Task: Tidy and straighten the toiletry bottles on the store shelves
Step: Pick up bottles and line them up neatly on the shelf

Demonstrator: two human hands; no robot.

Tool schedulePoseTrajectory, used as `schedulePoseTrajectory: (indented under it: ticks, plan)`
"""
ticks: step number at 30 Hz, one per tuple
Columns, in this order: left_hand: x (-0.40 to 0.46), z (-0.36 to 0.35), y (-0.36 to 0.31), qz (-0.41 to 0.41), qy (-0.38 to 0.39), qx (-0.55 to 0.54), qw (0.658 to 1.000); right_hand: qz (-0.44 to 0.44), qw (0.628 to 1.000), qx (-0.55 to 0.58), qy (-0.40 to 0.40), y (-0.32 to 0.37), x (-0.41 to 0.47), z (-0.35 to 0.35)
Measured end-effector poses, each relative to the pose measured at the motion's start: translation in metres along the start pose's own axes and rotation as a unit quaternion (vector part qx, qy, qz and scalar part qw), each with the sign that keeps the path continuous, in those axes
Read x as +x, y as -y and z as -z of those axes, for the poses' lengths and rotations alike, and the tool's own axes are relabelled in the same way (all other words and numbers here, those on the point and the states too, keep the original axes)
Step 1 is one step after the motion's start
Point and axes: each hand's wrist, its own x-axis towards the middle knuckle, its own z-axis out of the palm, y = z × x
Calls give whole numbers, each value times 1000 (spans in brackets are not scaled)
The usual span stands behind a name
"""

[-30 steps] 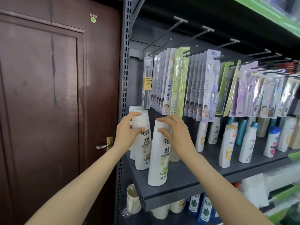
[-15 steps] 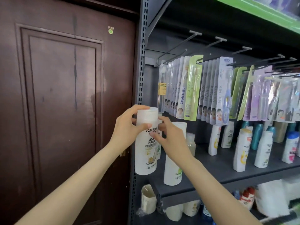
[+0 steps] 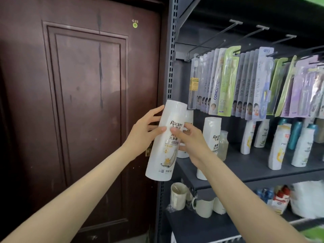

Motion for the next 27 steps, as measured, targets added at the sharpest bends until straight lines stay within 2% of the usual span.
schedulePoseTrajectory:
  ticks: [4,9,13,16,20,24,27]
  plan:
    - [-19,11,13,58,26,27,998,-25,997,74,-14,1,-3,-9]
    - [-35,24,29,98,102,69,988,-29,994,99,-33,0,-4,-15]
    - [-43,22,30,52,39,108,992,-34,995,82,-38,-5,-6,-17]
    - [-42,19,31,-1,-5,212,977,-81,995,52,-36,-8,-5,-17]
    - [-46,11,32,-47,12,353,935,-136,984,114,-27,-16,-10,-23]
    - [-40,9,33,-36,49,364,929,-138,965,214,-59,-26,-12,-18]
    - [-34,12,33,29,98,323,941,-126,956,263,-28,-33,-12,-11]
